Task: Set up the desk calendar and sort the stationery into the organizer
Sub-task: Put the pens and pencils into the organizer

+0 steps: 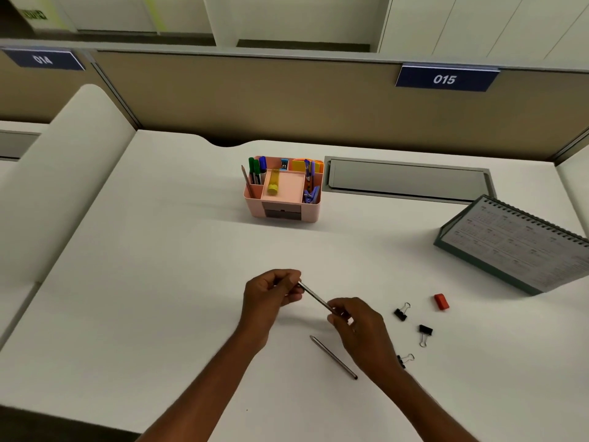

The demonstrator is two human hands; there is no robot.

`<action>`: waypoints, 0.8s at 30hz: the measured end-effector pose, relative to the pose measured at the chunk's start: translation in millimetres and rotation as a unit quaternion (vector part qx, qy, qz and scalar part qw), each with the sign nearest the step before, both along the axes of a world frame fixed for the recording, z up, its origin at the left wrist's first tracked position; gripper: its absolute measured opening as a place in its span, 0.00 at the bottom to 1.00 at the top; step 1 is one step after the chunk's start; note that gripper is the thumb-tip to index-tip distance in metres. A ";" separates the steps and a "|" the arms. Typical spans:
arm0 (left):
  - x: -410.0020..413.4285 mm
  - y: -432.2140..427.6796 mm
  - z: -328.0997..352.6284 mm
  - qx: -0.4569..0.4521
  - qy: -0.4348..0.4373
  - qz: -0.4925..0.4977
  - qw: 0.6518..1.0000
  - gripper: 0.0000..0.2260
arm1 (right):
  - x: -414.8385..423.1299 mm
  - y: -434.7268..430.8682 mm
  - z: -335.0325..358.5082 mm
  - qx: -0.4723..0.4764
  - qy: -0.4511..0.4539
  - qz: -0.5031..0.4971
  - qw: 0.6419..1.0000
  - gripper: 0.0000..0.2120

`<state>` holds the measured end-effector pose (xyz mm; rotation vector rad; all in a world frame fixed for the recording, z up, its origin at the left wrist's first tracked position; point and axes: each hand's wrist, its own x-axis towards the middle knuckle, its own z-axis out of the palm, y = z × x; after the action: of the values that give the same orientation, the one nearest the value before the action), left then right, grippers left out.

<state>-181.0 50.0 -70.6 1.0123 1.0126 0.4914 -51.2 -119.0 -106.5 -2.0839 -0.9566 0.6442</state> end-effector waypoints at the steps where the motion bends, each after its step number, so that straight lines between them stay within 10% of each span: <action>1: 2.3 5.2 5.8 0.005 -0.007 0.010 1.000 0.07 | 0.5 1.9 1.3 0.006 0.005 -0.008 1.000 0.12; 24: 45.7 184.1 93.1 0.448 0.083 0.184 0.871 0.09 | 2.8 -5.0 -4.4 -0.011 0.085 -0.029 0.996 0.12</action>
<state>-135.3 234.1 22.5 1.7091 1.1531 1.2862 -48.4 -124.0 -110.9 -2.0315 -0.7937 0.7897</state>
